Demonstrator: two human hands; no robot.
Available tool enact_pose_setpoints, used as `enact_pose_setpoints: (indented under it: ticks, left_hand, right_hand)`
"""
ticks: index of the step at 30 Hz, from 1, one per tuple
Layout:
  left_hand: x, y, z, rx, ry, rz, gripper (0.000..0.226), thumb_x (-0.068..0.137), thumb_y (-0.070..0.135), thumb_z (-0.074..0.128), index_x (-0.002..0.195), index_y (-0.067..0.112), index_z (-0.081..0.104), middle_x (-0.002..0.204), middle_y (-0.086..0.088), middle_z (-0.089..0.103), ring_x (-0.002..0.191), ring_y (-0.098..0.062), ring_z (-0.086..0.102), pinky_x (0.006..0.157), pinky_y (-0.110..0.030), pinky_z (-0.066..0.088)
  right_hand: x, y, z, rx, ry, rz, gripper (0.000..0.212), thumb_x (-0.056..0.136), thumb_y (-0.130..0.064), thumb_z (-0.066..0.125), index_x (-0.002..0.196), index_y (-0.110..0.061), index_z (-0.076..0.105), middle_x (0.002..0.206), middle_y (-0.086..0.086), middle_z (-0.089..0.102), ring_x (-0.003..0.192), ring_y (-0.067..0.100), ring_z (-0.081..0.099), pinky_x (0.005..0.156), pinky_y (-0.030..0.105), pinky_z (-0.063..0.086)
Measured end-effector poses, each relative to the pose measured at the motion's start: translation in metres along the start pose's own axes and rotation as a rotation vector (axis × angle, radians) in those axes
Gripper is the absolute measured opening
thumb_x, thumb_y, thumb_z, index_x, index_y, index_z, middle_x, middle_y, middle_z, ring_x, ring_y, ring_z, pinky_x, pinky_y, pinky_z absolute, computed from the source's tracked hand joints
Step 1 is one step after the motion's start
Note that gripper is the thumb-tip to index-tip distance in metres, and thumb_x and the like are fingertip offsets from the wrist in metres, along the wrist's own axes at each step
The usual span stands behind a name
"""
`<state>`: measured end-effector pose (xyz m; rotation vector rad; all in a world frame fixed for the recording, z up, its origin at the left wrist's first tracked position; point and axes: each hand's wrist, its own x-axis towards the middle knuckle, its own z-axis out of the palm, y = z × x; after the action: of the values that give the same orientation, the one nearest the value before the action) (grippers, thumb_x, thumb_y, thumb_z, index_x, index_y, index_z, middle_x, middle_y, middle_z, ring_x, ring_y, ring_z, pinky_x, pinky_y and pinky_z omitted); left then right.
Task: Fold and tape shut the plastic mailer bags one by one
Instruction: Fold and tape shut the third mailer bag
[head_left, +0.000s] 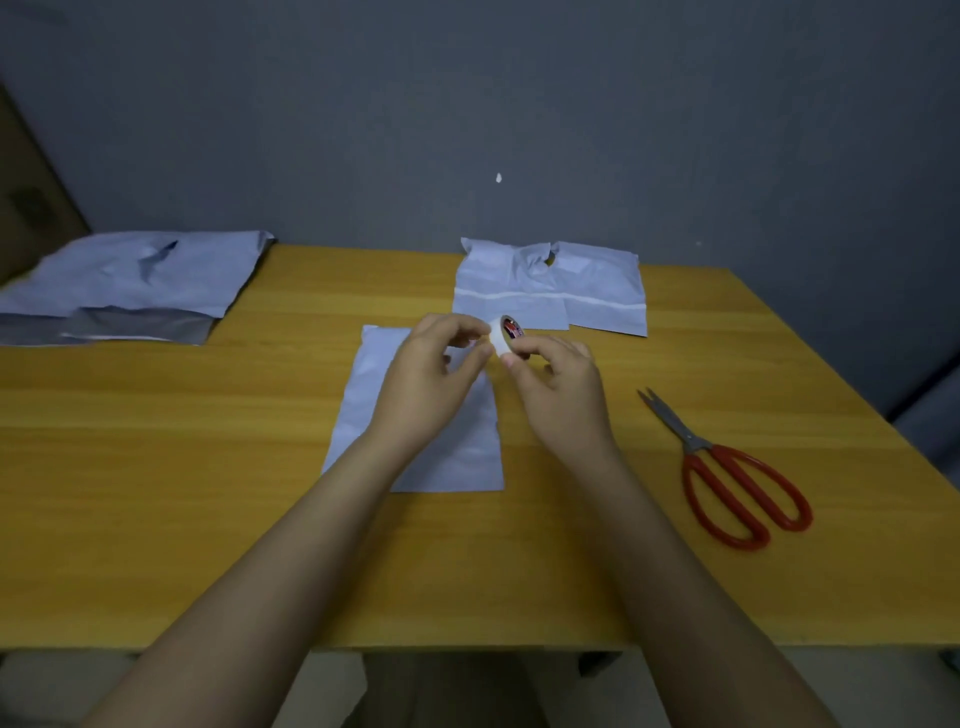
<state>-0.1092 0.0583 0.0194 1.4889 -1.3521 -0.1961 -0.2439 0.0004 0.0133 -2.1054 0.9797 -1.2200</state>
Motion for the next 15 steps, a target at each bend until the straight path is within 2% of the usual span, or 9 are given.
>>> enact_pose_setpoints:
  ticks: [3,7,9,11,13,15]
  left_hand:
    - [-0.009,-0.010,-0.024,0.095,0.030,0.074,0.011,0.089,0.020,0.065,0.099,0.018,0.067,0.101,0.009,0.059,0.093,0.003,0.054,0.078,-0.007,0.039]
    - [-0.015,-0.023,-0.049,0.072,0.068,0.033,0.002,0.088,0.020,0.064,0.089,0.019,0.066,0.093,0.014,0.060,0.094,-0.003,0.056,0.081,-0.018,0.043]
    - [-0.016,-0.029,-0.060,0.054,0.064,0.009,0.003,0.089,0.019,0.063,0.087,0.018,0.065,0.091,0.013,0.060,0.090,-0.002,0.056,0.077,-0.022,0.046]
    - [-0.017,-0.034,-0.069,0.022,0.053,-0.013,0.004,0.089,0.017,0.063,0.086,0.017,0.065,0.089,0.012,0.060,0.086,-0.001,0.056,0.072,-0.020,0.046]
    - [-0.019,-0.040,-0.075,-0.016,0.051,-0.038,0.004,0.089,0.015,0.063,0.085,0.017,0.065,0.089,0.010,0.060,0.081,0.001,0.056,0.070,-0.015,0.045]
    - [-0.019,-0.045,-0.077,-0.059,0.042,-0.072,0.005,0.088,0.014,0.063,0.085,0.018,0.065,0.088,0.009,0.059,0.077,0.003,0.055,0.069,-0.011,0.043]
  right_hand:
    - [-0.003,-0.012,0.023,0.027,0.014,-0.048,0.006,0.088,-0.019,0.066,0.091,-0.015,0.070,0.085,-0.019,0.058,0.104,0.011,0.046,0.085,0.004,0.031]
    - [-0.011,-0.026,0.049,-0.001,-0.003,-0.152,0.008,0.088,-0.019,0.065,0.091,-0.014,0.070,0.089,-0.010,0.063,0.097,0.001,0.049,0.082,0.005,0.036]
    - [-0.013,-0.032,0.058,-0.041,-0.015,-0.200,0.014,0.087,-0.023,0.063,0.092,-0.012,0.070,0.087,-0.003,0.066,0.088,0.001,0.051,0.079,0.011,0.041]
    - [-0.013,-0.036,0.066,-0.099,0.011,-0.277,0.015,0.086,-0.022,0.063,0.090,-0.010,0.070,0.082,-0.001,0.065,0.083,0.007,0.053,0.092,0.022,0.042]
    - [-0.012,-0.039,0.075,-0.177,0.054,-0.368,0.014,0.085,-0.020,0.065,0.085,-0.007,0.069,0.076,-0.001,0.066,0.074,0.010,0.055,0.112,0.032,0.029]
    - [-0.012,-0.039,0.079,-0.201,0.074,-0.384,0.012,0.084,-0.020,0.067,0.084,-0.008,0.069,0.072,-0.001,0.067,0.067,0.012,0.058,0.116,0.038,0.021]
